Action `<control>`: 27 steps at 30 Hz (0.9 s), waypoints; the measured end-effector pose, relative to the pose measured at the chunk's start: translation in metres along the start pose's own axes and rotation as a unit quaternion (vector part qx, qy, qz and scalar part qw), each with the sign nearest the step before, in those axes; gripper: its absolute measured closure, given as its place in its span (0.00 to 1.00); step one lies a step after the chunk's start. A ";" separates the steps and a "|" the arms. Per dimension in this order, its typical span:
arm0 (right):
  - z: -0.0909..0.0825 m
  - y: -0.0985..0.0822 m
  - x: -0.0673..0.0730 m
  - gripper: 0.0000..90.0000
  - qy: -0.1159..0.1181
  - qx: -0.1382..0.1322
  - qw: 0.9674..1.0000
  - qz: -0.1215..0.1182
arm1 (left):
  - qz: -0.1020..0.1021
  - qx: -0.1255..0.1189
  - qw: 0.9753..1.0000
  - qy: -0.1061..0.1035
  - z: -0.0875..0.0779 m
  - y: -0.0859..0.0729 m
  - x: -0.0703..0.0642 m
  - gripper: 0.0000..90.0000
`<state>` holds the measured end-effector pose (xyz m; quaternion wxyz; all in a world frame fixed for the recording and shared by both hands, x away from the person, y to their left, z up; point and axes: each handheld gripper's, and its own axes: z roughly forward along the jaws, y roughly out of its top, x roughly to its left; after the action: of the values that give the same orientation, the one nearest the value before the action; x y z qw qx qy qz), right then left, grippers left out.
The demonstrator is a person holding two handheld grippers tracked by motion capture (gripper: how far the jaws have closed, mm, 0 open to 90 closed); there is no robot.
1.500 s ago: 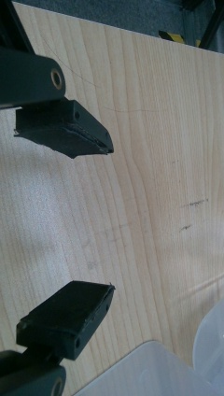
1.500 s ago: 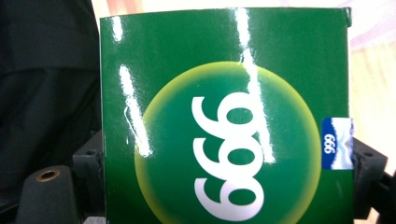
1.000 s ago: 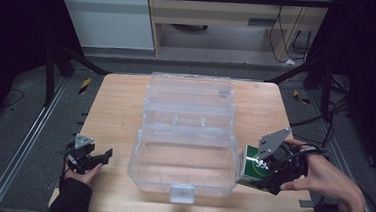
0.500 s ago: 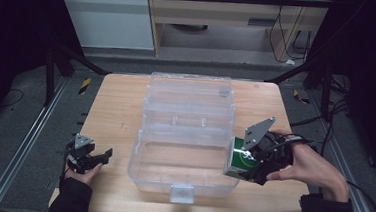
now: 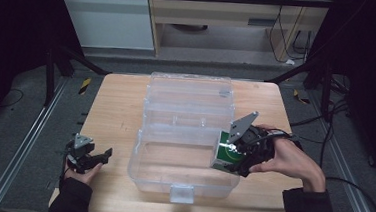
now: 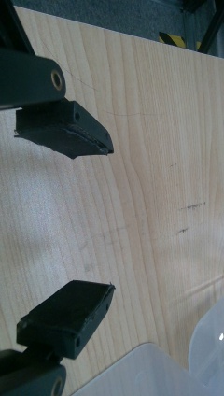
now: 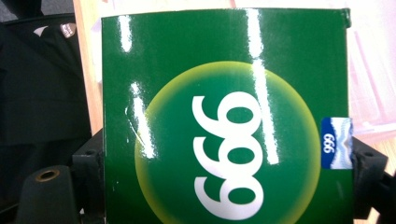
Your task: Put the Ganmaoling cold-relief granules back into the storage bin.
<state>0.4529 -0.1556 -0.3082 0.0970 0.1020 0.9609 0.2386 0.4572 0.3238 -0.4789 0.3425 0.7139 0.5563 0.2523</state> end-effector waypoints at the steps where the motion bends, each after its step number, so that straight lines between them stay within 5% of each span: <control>1: 0.001 0.001 -0.001 0.18 0.000 -0.001 1.000 -0.001 | 0.000 0.000 1.000 0.000 0.000 0.000 0.000 0.29; 27: 0.047 0.007 0.003 0.18 0.014 0.041 0.999 -0.012 | 0.000 -0.002 1.000 -0.001 0.000 0.000 0.000 0.29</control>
<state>0.4622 -0.1283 -0.3462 0.0820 0.0907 0.9722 0.1996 0.4575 0.3242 -0.4788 0.3443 0.7134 0.5557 0.2523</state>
